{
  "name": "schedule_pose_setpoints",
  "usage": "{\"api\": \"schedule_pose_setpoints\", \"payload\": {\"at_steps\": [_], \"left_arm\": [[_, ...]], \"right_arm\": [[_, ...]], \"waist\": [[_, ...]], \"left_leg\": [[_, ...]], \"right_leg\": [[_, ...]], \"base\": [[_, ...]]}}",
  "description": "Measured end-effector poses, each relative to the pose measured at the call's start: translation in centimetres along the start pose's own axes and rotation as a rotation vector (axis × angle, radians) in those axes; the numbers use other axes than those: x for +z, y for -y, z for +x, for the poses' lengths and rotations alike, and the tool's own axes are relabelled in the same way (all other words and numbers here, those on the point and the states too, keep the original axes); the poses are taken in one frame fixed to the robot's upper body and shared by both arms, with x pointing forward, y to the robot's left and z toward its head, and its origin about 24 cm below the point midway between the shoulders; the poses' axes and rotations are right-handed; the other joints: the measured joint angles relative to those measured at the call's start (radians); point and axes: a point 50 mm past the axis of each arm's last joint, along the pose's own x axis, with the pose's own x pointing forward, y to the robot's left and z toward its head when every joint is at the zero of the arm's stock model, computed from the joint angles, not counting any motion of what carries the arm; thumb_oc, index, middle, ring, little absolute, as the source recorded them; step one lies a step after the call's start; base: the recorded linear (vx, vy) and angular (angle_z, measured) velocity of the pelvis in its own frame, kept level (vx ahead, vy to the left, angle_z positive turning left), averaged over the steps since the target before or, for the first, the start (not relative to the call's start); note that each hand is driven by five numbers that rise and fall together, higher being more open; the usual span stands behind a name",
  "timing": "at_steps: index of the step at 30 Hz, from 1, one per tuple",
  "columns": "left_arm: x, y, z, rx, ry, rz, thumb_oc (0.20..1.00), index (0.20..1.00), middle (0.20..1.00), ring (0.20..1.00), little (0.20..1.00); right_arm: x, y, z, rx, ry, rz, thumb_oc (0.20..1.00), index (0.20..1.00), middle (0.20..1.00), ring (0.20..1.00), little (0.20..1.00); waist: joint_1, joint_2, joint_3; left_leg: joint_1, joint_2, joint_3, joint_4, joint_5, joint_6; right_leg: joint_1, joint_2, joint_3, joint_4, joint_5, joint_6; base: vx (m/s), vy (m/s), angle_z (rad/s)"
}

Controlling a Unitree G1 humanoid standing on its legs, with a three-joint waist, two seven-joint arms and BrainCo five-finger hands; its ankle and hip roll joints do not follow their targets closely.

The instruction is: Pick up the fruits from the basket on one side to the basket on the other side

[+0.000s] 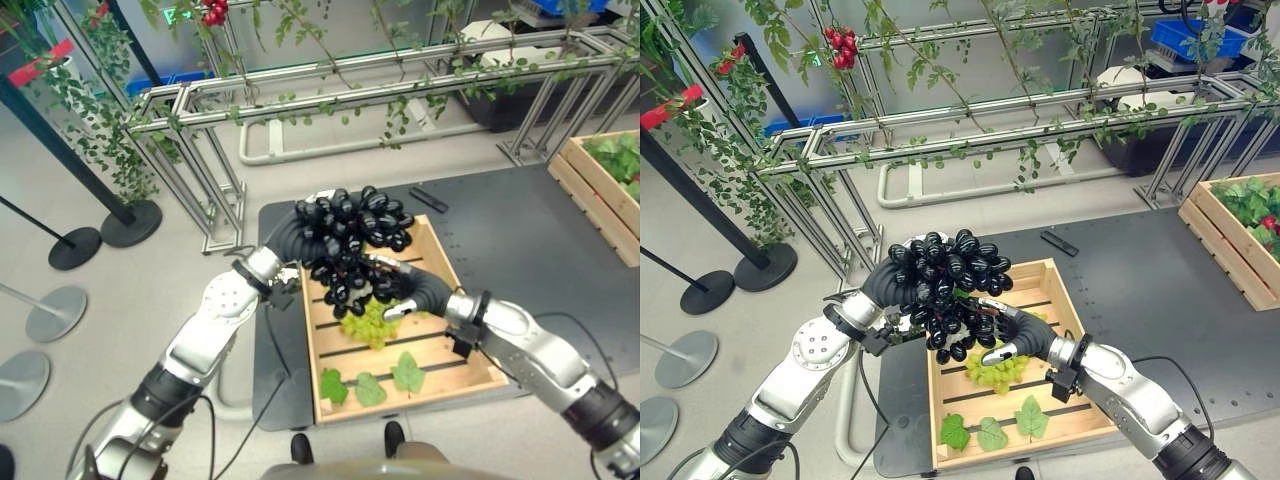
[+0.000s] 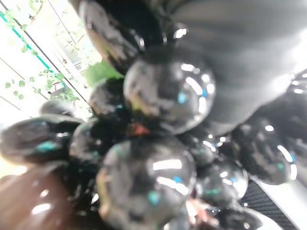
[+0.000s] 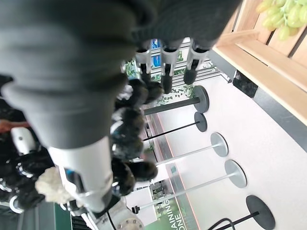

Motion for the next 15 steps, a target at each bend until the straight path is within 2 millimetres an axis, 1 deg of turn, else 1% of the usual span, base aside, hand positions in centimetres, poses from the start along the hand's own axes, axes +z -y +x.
{"api": "schedule_pose_setpoints", "payload": {"at_steps": [3,8,12,15], "left_arm": [[-0.04,0.01,0.0,0.001,-0.002,0.001,0.2,0.2,0.2,0.2,0.2],[-0.18,0.05,-0.02,-0.004,-0.017,0.073,0.2,0.2,0.2,0.2,0.2],[-0.39,0.05,-0.08,-0.02,-0.041,0.204,0.2,0.2,0.2,0.2,0.2],[-0.73,-0.09,0.0,-0.025,-0.059,0.264,0.2,0.2,0.2,0.2,0.2]], "right_arm": [[0.12,0.01,0.06,0.001,0.003,-0.004,1.0,1.0,1.0,1.0,1.0],[0.77,-0.45,0.22,0.023,0.024,-0.02,1.0,1.0,1.0,1.0,1.0],[0.7,-0.44,0.28,0.018,0.014,-0.016,1.0,1.0,1.0,1.0,1.0],[0.5,-0.54,0.4,0.011,0.004,-0.007,1.0,1.0,1.0,1.0,1.0]], "waist": [[0.0,0.0,0.0],[-0.001,0.0,0.0],[-0.002,0.0,0.0],[-0.002,0.0,0.0]], "left_leg": [[0.0,0.0,0.0,0.0,0.0,0.0],[0.0,0.002,0.002,0.0,-0.001,-0.001],[0.0,0.002,0.003,0.0,-0.001,-0.002],[0.0,0.003,0.005,0.0,-0.001,-0.002]], "right_leg": [[0.0,0.0,0.0,0.0,0.0,0.0],[-0.001,0.001,0.001,0.0,0.0,0.0],[-0.002,0.002,0.002,0.0,0.0,0.0],[-0.002,0.003,0.003,-0.001,0.001,0.0]], "base": [[0.0,0.0,0.0],[0.0,0.0,0.0],[0.0,0.0,0.0],[0.0,0.0,0.0]]}}
